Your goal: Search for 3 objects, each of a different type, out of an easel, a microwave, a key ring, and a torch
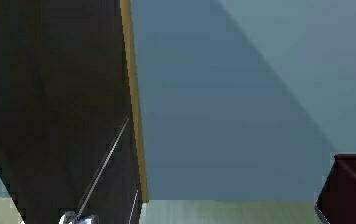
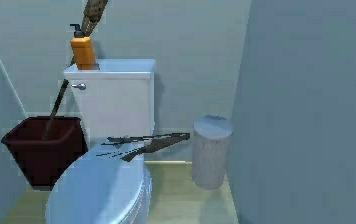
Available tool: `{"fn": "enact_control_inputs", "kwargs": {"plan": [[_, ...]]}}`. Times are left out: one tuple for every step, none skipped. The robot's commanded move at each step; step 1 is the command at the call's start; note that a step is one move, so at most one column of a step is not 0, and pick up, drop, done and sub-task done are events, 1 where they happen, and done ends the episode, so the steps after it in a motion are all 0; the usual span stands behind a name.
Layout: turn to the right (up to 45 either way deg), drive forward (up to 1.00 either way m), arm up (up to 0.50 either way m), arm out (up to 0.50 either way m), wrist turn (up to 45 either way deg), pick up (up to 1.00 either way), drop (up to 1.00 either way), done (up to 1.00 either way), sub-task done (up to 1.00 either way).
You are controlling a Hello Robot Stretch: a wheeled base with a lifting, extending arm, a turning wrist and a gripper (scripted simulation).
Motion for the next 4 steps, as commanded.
{"fn": "enact_control_inputs", "kwargs": {"plan": [[0.0,0.25,0.0,0.0,0.0,0.0,0.0,0.0,0.0],[33.0,0.0,0.0,0.0,0.0,0.0,0.0,0.0,0.0],[0.0,0.85,0.0,0.0,0.0,0.0,0.0,0.0,0.0],[39.0,0.0,0.0,0.0,0.0,0.0,0.0,0.0,0.0]]}}
